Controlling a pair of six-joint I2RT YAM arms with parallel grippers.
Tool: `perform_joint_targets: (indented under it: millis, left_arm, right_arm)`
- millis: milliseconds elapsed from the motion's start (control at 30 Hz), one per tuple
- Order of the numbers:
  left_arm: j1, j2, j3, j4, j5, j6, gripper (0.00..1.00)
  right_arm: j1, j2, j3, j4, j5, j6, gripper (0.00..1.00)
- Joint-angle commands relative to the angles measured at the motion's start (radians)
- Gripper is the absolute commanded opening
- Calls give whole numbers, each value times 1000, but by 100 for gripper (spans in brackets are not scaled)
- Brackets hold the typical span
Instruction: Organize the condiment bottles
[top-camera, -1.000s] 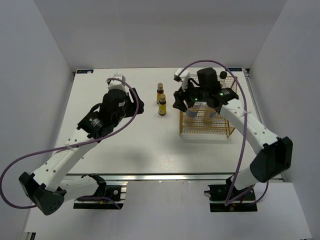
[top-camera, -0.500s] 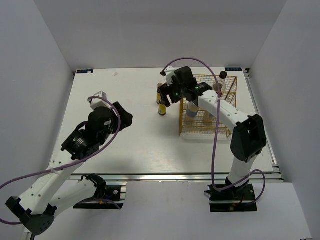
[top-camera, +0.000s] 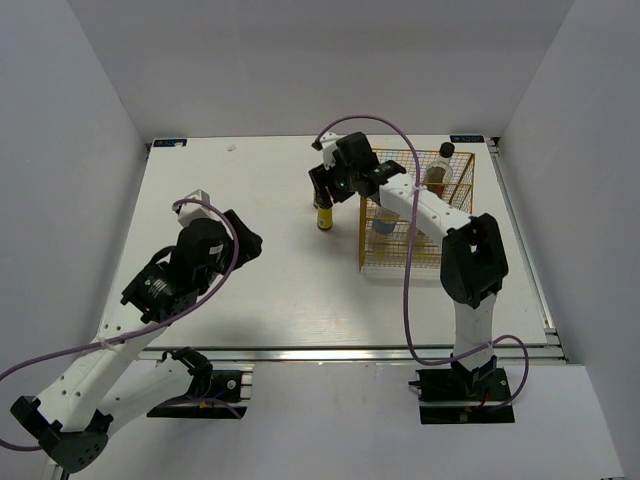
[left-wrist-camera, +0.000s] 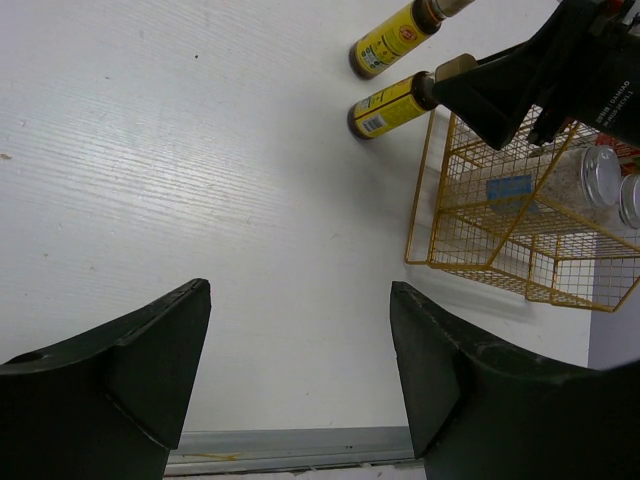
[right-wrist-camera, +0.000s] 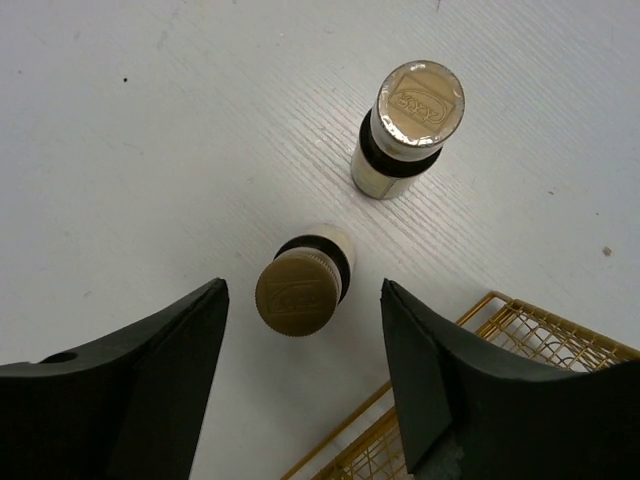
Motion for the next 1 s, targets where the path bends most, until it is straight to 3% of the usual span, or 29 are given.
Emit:
perform_joint_targets:
  millis: [0, 233, 533, 767, 967]
  left_arm:
    - [-1, -27, -4, -19, -22, -20, 82]
    - [-1, -29, -1, -30, -23, -21, 82]
    - [-1, -29, 6, -29, -31, -20, 82]
    - [-1, -21, -14, 7, -23, -7, 83]
    - [-1, 2, -22, 57, -23, 45, 85]
  right_arm:
    - [3, 27, 60, 46, 11, 8, 66]
    - [7, 53, 66, 61, 22, -6, 48]
    - [13, 15, 98, 40, -46, -62, 0]
    - [10, -94, 281, -186, -430, -185, 0]
    - [-3, -327, 214, -304, -515, -266, 0]
